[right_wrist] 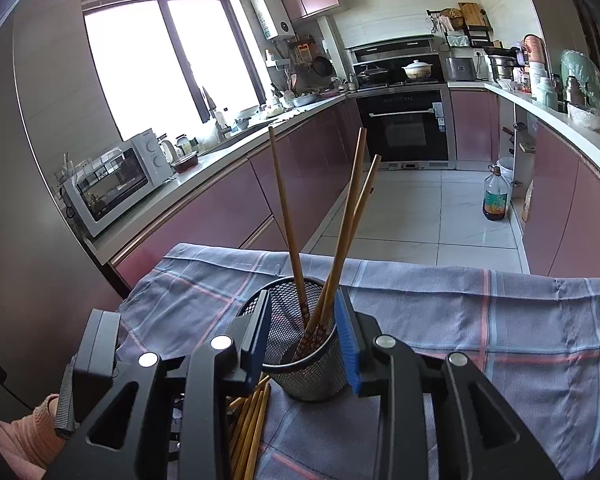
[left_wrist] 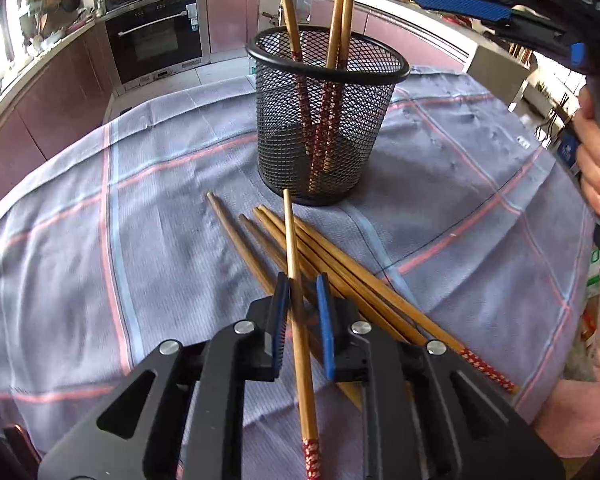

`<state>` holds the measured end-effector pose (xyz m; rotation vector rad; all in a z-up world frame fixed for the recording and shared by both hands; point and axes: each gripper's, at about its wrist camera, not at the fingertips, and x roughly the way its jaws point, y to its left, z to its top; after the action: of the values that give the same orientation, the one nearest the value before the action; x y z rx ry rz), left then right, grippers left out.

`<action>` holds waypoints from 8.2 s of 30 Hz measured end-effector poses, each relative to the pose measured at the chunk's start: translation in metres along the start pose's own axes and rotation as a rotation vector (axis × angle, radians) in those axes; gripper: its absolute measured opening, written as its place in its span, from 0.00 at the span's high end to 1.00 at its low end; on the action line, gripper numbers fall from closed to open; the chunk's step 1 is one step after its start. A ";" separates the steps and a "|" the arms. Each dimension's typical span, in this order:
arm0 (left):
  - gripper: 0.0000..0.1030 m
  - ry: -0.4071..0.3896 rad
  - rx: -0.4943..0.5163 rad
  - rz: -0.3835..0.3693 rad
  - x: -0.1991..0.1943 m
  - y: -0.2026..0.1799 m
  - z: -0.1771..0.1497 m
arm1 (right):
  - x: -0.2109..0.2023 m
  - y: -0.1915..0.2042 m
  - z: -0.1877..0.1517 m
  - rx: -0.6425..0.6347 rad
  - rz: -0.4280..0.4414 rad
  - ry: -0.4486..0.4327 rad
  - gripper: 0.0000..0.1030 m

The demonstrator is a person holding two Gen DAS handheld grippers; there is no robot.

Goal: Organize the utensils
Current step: 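Lift the chopstick with the left gripper toward the mesh cup, then lower the chopstick into the mesh cup and open the left gripper, then lower the right gripper onto the chopstick pile and grasp one chopstick, then lift the chopstick with the right gripper over the mesh cup and release it, then lower the left gripper onto the chopstick pile and grasp one chopstick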

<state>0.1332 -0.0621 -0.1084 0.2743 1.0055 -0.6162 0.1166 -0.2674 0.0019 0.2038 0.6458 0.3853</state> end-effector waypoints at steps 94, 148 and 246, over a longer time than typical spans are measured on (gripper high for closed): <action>0.67 -0.355 -0.253 0.039 -0.084 0.053 0.016 | 0.048 0.039 -0.104 -0.096 0.068 0.375 0.72; 0.69 -0.171 -0.235 -0.073 -0.037 0.033 -0.039 | -0.038 0.045 -0.055 -0.110 0.102 0.077 0.95; 0.85 0.035 -0.071 0.097 0.008 0.020 0.001 | -0.018 -0.006 -0.063 0.066 0.045 0.046 0.64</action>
<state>0.1486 -0.0497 -0.1154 0.2710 1.0392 -0.4880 0.0662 -0.2767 -0.0392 0.2732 0.7004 0.4134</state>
